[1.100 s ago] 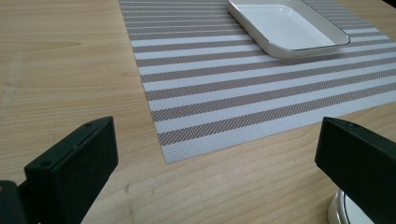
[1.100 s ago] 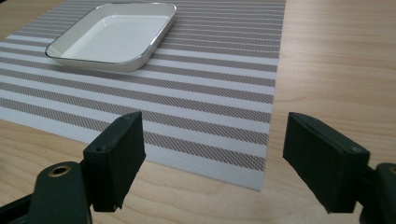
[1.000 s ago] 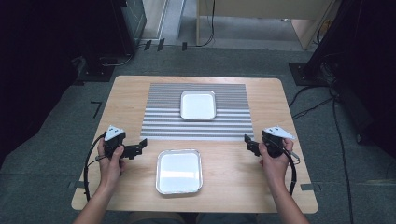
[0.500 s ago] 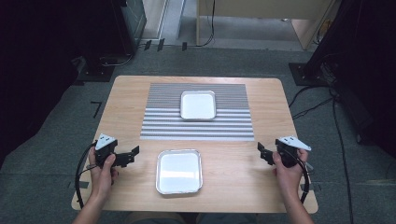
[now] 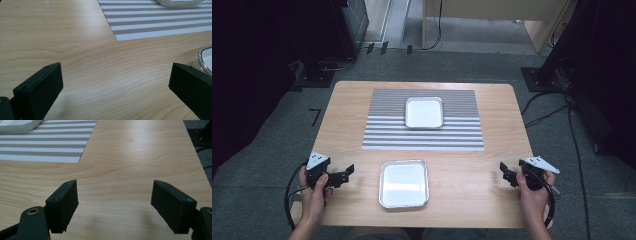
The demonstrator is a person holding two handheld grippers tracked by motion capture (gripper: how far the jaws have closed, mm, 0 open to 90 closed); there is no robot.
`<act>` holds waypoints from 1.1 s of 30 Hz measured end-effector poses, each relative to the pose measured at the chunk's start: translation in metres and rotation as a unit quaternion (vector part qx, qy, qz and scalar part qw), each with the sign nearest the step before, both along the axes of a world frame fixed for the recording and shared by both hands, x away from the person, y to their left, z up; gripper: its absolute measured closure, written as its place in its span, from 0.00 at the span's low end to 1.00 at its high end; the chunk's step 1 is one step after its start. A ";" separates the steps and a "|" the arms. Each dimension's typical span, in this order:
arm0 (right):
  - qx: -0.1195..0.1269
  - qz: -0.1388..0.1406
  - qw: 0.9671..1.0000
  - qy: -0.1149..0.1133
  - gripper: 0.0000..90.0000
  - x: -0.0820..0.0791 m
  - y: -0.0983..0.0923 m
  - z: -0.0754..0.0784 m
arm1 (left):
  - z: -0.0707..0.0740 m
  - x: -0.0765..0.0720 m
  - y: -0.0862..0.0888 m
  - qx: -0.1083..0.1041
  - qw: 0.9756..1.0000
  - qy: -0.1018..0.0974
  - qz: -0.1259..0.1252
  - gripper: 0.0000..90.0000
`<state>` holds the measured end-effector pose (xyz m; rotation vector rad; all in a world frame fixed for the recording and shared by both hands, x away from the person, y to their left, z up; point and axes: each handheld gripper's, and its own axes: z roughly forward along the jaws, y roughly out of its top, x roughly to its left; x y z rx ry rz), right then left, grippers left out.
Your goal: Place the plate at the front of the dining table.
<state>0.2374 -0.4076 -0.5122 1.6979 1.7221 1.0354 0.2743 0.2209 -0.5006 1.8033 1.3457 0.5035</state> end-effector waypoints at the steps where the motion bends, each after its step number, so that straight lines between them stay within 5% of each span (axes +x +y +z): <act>1: -0.002 -0.004 1.000 0.003 0.24 -0.004 -0.003 -0.001 | -0.001 -0.002 0.003 0.000 1.000 0.001 0.002 0.00; 28: -0.021 -0.031 0.999 0.040 0.24 -0.046 -0.029 -0.012 | -0.016 -0.041 0.043 0.031 0.999 0.016 0.037 0.00; 33: -0.068 -0.034 0.996 0.048 0.23 -0.047 -0.018 -0.012 | -0.016 -0.040 0.038 0.059 0.998 0.021 0.029 0.00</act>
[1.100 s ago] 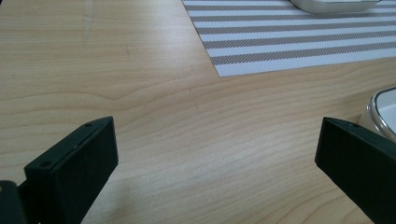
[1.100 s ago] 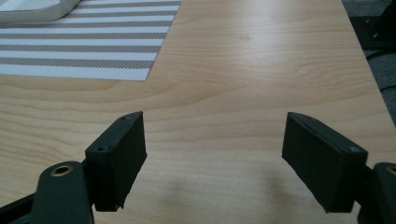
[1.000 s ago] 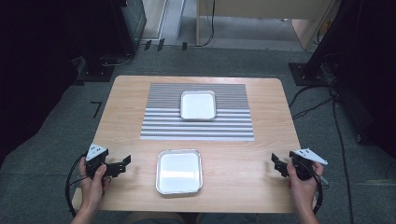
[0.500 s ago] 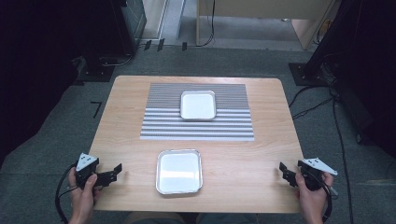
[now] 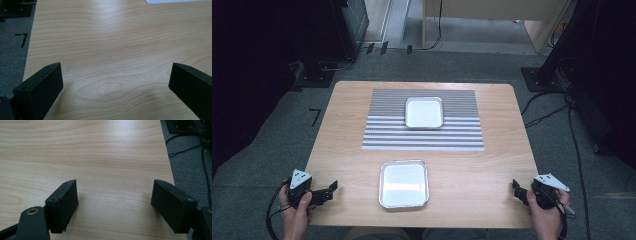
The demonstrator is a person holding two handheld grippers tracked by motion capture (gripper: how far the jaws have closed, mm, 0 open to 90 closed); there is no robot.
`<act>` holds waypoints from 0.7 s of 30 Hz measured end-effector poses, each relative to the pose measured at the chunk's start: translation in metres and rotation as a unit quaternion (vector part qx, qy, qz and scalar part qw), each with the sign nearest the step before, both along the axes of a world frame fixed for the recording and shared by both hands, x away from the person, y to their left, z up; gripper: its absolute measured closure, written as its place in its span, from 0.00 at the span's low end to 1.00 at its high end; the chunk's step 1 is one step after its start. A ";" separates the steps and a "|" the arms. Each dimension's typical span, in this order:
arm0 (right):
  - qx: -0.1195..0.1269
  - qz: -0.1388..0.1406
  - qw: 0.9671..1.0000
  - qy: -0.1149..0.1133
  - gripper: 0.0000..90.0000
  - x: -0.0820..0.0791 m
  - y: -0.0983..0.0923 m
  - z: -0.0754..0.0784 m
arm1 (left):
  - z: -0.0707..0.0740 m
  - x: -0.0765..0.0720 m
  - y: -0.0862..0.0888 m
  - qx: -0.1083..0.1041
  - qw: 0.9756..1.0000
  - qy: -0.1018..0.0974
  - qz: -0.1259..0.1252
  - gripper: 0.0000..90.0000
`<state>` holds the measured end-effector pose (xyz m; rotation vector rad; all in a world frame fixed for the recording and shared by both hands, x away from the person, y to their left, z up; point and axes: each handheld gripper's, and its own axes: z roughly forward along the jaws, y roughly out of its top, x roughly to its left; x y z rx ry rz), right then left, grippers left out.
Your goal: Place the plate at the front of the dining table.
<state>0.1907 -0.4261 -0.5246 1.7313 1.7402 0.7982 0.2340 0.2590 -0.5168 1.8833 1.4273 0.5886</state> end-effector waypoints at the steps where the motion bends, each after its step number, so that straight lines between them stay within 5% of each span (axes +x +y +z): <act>1: 0.000 -0.001 1.000 0.000 0.23 0.000 0.000 0.000 | -0.001 0.001 -0.002 0.009 1.000 0.006 0.000 0.00; 8: 0.000 -0.001 1.000 0.000 0.23 -0.001 0.001 0.000 | -0.003 0.002 -0.010 0.037 0.999 0.024 -0.005 0.00; 21: 0.002 -0.001 1.000 0.001 0.23 -0.002 0.001 0.000 | -0.003 0.002 -0.010 0.036 0.999 0.024 -0.006 0.00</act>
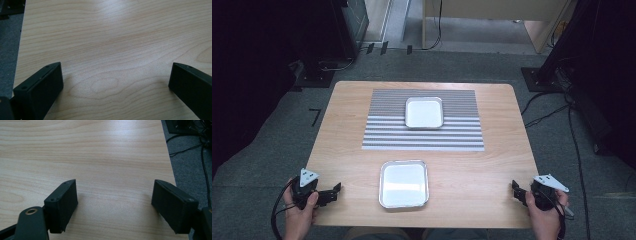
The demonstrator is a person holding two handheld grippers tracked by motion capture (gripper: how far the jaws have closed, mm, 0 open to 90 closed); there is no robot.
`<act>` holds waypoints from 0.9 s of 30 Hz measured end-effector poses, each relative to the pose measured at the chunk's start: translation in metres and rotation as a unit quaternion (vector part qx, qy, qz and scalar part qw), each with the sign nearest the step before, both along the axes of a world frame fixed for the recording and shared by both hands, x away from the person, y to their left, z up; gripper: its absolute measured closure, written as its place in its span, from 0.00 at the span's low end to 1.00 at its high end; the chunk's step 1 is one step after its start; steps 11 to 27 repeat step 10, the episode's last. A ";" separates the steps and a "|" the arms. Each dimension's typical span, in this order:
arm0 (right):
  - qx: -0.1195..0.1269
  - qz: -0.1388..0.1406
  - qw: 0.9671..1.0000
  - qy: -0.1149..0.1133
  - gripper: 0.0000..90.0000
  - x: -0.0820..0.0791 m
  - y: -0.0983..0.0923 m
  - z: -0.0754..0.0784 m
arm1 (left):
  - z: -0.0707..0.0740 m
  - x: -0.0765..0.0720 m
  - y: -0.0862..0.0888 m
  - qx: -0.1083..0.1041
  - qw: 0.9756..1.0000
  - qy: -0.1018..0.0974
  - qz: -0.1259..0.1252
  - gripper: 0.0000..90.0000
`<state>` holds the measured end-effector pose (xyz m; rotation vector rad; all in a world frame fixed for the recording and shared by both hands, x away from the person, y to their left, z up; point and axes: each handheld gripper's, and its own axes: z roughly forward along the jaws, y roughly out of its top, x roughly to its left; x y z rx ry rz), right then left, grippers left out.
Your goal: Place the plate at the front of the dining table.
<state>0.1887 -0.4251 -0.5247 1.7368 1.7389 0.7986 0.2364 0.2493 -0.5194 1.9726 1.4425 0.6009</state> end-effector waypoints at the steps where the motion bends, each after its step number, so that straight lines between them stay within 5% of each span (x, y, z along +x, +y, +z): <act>1: 0.000 0.000 1.000 0.000 0.23 0.000 0.000 0.000 | 0.000 0.000 0.000 0.000 1.000 0.000 0.000 0.00; 6: -0.001 -0.002 1.000 0.000 0.21 0.000 0.000 0.000 | 0.000 0.000 0.001 0.000 1.000 0.000 0.013 0.00; 9: 0.000 -0.003 1.000 0.001 0.21 0.000 0.000 0.000 | 0.001 -0.001 0.004 -0.018 1.000 -0.002 0.024 0.00; 27: 0.000 -0.003 1.000 0.001 0.21 0.000 0.000 0.000 | 0.001 -0.001 0.004 -0.018 1.000 -0.002 0.024 0.00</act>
